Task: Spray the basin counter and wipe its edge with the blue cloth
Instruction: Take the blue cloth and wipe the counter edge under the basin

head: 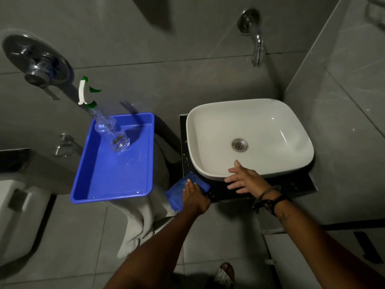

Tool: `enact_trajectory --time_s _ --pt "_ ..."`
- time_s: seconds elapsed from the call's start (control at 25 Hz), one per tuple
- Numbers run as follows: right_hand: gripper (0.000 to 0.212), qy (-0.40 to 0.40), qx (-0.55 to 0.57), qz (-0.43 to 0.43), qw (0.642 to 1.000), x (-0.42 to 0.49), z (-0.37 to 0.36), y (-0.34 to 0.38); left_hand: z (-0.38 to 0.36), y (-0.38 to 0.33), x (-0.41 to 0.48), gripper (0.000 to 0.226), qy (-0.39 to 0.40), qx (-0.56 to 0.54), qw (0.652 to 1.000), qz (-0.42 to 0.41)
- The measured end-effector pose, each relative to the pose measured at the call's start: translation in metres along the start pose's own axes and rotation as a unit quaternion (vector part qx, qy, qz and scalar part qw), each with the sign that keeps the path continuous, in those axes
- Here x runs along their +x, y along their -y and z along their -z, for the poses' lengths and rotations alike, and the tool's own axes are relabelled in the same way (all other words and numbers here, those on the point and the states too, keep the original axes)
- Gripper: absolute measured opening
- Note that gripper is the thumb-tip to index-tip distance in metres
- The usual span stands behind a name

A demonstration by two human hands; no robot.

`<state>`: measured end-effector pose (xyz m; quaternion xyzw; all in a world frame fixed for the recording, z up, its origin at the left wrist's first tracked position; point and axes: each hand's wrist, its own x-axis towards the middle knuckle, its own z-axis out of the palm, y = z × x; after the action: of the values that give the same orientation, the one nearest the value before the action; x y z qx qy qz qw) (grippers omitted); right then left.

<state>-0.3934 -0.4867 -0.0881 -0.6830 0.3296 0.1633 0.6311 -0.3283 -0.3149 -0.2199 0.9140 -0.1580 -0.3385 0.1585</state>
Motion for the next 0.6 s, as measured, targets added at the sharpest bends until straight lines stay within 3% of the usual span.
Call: enact_trajectory --time_s 0.12,0.24,0.32,0.4,0.6 --pt "0.055 -0.068 -0.03 0.1 0.992 0.012 -0.018 0.009 0.011 0.038 0.005 0.08 -0.034 0.163 0.976 -0.139" --pt "0.064 -0.189 -0.233 0.251 0.92 0.041 -0.029 0.009 0.016 0.075 0.016 0.078 -0.074 0.257 0.929 -0.258" --pt "0.072 -0.214 -0.394 0.236 0.862 0.058 -0.026 0.005 0.01 0.082 0.025 0.076 -0.087 0.239 0.925 -0.282" --pt "0.08 -0.206 -0.489 0.183 0.828 0.07 -0.016 -0.008 0.005 0.081 0.03 0.074 -0.084 0.201 0.934 -0.282" --pt "0.078 -0.189 -0.553 0.124 0.802 0.09 0.002 -0.022 -0.009 0.077 0.032 0.065 -0.15 0.094 0.957 -0.232"
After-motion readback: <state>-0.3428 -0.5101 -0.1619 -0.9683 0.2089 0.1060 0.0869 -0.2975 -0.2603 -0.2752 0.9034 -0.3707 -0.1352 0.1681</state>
